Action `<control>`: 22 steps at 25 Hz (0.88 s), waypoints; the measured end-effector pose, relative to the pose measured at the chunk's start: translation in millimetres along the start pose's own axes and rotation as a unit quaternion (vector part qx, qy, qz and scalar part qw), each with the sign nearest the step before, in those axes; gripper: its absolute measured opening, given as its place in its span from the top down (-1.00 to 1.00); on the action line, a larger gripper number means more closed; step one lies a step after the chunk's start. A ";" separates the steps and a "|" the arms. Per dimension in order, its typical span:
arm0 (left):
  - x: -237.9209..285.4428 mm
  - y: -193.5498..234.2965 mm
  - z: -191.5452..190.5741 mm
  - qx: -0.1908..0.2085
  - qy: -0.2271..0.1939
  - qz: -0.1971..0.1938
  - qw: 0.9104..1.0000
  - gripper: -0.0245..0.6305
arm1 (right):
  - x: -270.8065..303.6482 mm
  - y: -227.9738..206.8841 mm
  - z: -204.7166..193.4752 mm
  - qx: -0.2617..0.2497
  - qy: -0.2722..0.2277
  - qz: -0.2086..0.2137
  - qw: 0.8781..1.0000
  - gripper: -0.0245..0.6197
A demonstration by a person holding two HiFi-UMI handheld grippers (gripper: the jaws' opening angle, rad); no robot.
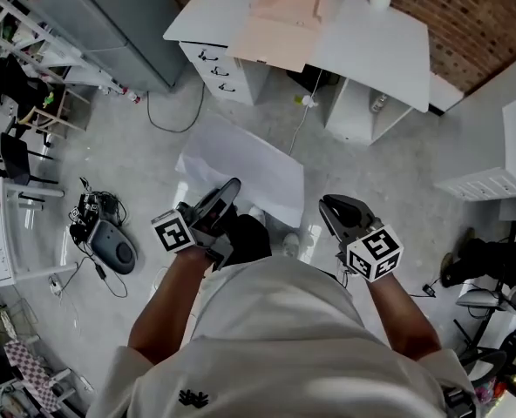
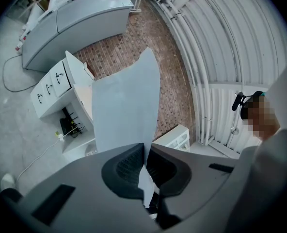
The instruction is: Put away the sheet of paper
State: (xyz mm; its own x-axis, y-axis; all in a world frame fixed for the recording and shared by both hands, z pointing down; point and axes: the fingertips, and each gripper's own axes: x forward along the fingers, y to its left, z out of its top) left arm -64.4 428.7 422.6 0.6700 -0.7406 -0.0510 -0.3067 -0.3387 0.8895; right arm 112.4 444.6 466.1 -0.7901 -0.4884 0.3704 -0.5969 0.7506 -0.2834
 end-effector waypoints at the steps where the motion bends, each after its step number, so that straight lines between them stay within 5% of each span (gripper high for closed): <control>1: 7.3 3.5 6.9 -0.003 0.000 -0.004 1.000 0.85 | 4.3 -7.3 0.5 0.009 -0.001 -0.005 1.000 0.74; 9: 80.1 69.3 94.0 -0.044 0.009 -0.014 0.999 0.85 | 56.7 -74.1 40.2 0.038 -0.002 -0.067 0.997 0.77; 22: 199.1 144.4 279.2 -0.057 0.025 -0.053 0.997 0.85 | 210.7 -140.0 148.8 0.041 0.000 -0.117 0.992 0.78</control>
State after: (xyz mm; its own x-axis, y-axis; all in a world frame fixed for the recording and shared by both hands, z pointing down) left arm -164.1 70.3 414.1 0.7286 -0.6729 -0.1278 -0.1547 -0.3434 0.9264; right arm 8.8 170.4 452.2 -0.6281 -0.6455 0.4346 -0.7737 0.5779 -0.2598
